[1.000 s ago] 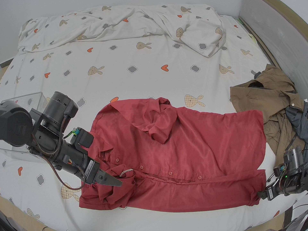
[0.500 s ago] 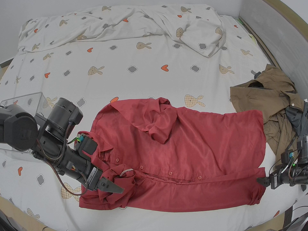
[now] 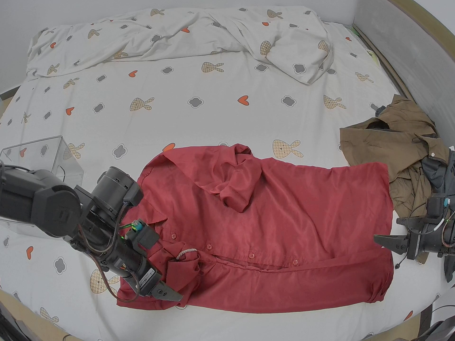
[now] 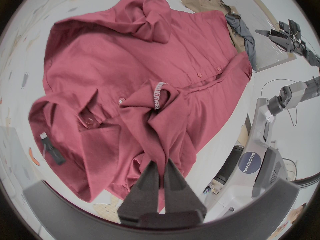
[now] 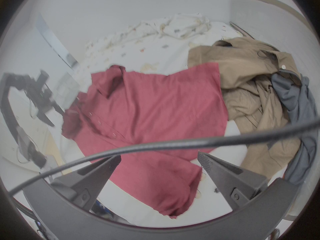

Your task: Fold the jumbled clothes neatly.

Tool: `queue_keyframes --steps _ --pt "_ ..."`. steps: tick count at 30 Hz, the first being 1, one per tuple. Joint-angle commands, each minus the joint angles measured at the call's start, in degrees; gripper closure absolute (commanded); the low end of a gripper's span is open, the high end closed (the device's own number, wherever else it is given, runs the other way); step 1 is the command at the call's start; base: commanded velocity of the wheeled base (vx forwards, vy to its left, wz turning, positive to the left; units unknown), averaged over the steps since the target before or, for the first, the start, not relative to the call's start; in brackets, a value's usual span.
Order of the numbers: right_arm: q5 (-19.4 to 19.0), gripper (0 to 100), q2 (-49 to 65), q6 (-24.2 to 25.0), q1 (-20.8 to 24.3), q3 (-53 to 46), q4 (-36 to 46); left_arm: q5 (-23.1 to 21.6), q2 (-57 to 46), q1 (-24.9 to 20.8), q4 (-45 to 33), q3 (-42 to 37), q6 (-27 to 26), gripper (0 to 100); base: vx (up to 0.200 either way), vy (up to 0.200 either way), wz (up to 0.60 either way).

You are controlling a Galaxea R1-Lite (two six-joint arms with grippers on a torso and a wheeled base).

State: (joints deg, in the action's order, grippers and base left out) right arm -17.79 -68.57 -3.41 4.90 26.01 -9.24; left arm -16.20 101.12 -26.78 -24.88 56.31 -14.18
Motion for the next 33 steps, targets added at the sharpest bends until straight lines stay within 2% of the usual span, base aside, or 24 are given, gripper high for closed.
queue_keyframes --steps 1,4,13,19,23,33 --pt "-0.06 0 2.74 0.07 1.87 0.70 -0.08 0.56 2.94 -0.55 1.33 0.12 0.03 100 0.000 0.000 0.00" --pt "-0.06 0 3.09 0.07 2.66 1.06 -0.08 1.17 3.29 -0.55 2.64 -0.06 0.03 100 0.000 0.000 0.00" --pt "-0.06 0 3.36 1.66 4.24 1.23 -0.08 8.03 0.04 -0.46 3.08 1.96 -0.94 100 0.000 0.000 0.00" --pt "-0.06 0 3.36 1.74 5.21 1.23 -0.08 13.65 -3.21 -0.11 3.00 3.19 -10.17 100 0.000 0.000 0.00" --pt "-0.06 0 3.36 1.74 5.12 1.06 -0.08 16.11 -4.18 -0.11 3.08 4.42 -14.04 100 0.000 0.000 0.00" --pt "-0.06 0 3.36 1.74 5.12 0.88 -0.08 17.43 -2.51 0.06 3.17 8.82 -19.40 100 0.000 0.000 0.00"
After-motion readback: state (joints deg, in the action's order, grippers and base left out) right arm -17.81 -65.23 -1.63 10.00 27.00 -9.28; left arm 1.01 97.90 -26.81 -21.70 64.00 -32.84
